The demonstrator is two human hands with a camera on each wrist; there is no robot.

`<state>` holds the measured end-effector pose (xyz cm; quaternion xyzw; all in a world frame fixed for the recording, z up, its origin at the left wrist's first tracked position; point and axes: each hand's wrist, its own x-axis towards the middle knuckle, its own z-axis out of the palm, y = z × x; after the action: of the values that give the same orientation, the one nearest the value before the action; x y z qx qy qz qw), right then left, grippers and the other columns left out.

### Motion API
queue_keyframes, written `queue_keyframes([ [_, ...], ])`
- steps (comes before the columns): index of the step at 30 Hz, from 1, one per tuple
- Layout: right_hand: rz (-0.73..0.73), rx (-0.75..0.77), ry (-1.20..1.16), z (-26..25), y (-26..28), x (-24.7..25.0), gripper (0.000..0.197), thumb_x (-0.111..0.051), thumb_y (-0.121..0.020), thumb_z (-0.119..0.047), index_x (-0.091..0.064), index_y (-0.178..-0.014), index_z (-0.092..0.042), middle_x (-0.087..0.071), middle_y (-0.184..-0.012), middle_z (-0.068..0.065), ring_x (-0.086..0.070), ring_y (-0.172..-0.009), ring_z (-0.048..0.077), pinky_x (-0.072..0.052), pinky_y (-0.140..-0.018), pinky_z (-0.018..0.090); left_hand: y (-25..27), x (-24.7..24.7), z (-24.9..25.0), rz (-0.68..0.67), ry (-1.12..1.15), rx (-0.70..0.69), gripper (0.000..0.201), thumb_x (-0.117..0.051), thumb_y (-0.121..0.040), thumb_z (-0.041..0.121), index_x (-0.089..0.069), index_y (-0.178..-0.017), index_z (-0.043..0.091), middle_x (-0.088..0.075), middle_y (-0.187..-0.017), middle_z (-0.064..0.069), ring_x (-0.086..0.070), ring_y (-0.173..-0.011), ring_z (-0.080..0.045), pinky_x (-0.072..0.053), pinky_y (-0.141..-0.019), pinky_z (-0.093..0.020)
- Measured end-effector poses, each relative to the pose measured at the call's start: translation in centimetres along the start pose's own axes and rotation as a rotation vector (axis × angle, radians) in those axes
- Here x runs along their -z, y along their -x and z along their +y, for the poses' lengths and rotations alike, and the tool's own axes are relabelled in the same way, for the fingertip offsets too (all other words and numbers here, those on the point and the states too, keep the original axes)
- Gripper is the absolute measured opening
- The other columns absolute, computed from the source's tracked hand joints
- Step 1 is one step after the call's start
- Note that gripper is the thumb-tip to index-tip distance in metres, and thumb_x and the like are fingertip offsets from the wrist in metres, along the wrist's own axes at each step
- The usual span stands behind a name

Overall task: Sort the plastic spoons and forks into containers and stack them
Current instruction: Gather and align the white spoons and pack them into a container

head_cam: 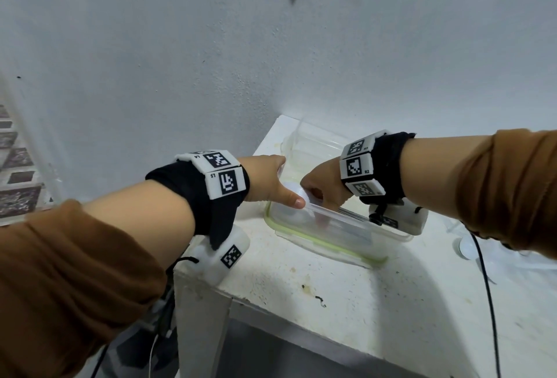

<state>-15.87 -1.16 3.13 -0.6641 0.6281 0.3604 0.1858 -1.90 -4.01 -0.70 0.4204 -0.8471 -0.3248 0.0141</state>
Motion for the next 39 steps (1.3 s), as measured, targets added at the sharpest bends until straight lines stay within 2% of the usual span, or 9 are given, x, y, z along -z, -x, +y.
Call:
queue_keyframes([
  [3,0.07,-0.019,0.003,0.5,0.5,-0.2,0.039,-0.077,-0.074,-0.037,-0.043,-0.074,-0.017,-0.051,-0.075,-0.004,-0.049,-0.055,0.01,-0.042,-0.051,0.019,0.0,0.1,0.0,-0.004,0.004,0.004,0.091,-0.071,-0.062,0.065,-0.038,-0.136,0.023,-0.053,-0.133,0.007,-0.053,-0.118,-0.017,-0.041,-0.102,-0.039],
  [6,0.078,-0.022,-0.005,0.3,0.8,-0.2,0.037,-0.076,-0.075,-0.038,-0.043,-0.076,-0.021,-0.056,-0.088,-0.001,-0.052,-0.057,0.011,-0.048,-0.058,0.023,0.2,0.1,0.1,0.004,-0.003,0.008,0.085,-0.071,-0.068,0.061,-0.038,-0.136,0.023,-0.052,-0.134,0.008,-0.053,-0.119,-0.017,-0.04,-0.103,-0.039],
  [12,0.09,0.003,-0.012,0.5,1.2,-0.2,0.031,-0.069,-0.082,-0.032,-0.05,-0.101,-0.017,-0.059,-0.109,0.005,-0.052,-0.062,0.012,-0.054,-0.074,0.031,0.5,0.1,0.3,0.005,-0.012,0.015,0.086,-0.07,-0.067,0.062,-0.038,-0.137,0.023,-0.052,-0.135,0.008,-0.052,-0.119,-0.017,-0.041,-0.102,-0.039],
  [20,0.104,-0.031,-0.024,0.9,1.9,-0.5,0.057,-0.07,-0.081,-0.038,-0.045,-0.13,-0.02,-0.058,-0.118,0.001,-0.051,-0.06,0.008,-0.053,-0.073,0.027,0.8,0.2,0.7,0.019,-0.064,0.028,0.087,-0.067,-0.07,0.062,-0.035,-0.139,0.022,-0.05,-0.137,0.006,-0.049,-0.123,-0.017,-0.041,-0.103,-0.039],
  [25,0.137,-0.04,-0.05,1.3,2.3,-0.7,0.065,-0.07,-0.082,-0.036,-0.04,-0.137,-0.021,-0.057,-0.12,0.0,-0.05,-0.06,0.005,-0.052,-0.074,0.025,1.2,0.2,1.1,0.031,-0.076,0.033,0.085,-0.067,-0.071,0.061,-0.036,-0.139,0.021,-0.051,-0.137,0.004,-0.048,-0.124,-0.018,-0.038,-0.105,-0.038],
  [28,0.175,-0.038,-0.057,1.4,2.6,-0.7,0.061,-0.067,-0.084,-0.032,-0.039,-0.137,-0.021,-0.056,-0.121,-0.001,-0.051,-0.063,0.006,-0.051,-0.073,0.024,1.7,0.2,1.5,0.05,-0.11,0.042,0.085,-0.065,-0.074,0.059,-0.033,-0.142,0.02,-0.046,-0.141,0.003,-0.044,-0.128,-0.018,-0.036,-0.106,-0.038],
  [33,0.274,-0.032,-0.032,1.7,4.2,-0.3,0.056,-0.064,-0.084,-0.043,-0.044,-0.132,-0.024,-0.057,-0.119,-0.007,-0.06,-0.102,0.019,-0.045,-0.081,0.025,2.4,0.5,2.4,0.07,-0.14,0.043,0.074,-0.058,-0.081,0.059,-0.035,-0.141,0.023,-0.047,-0.14,0.005,-0.048,-0.124,-0.017,-0.039,-0.103,-0.035],
  [35,0.337,-0.043,-0.033,1.9,4.9,-0.2,0.044,-0.059,-0.088,-0.042,-0.048,-0.127,-0.024,-0.062,-0.112,-0.005,-0.056,-0.092,0.015,-0.04,-0.077,0.024,2.8,0.8,2.8,0.087,-0.155,0.049,0.075,-0.054,-0.084,0.059,-0.03,-0.145,0.024,-0.041,-0.146,0.005,-0.043,-0.13,-0.015,-0.035,-0.106,-0.032],
  [39,0.429,-0.048,-0.114,2.9,6.3,-0.2,0.019,-0.051,-0.092,-0.038,-0.052,-0.101,-0.022,-0.06,-0.077,-0.006,-0.057,-0.071,0.014,-0.042,-0.064,0.023,3.9,1.6,4.4,0.143,-0.144,0.023,0.069,-0.049,-0.089,0.055,-0.027,-0.147,0.026,-0.034,-0.15,0.005,-0.035,-0.136,-0.013,-0.027,-0.108,-0.027],
])
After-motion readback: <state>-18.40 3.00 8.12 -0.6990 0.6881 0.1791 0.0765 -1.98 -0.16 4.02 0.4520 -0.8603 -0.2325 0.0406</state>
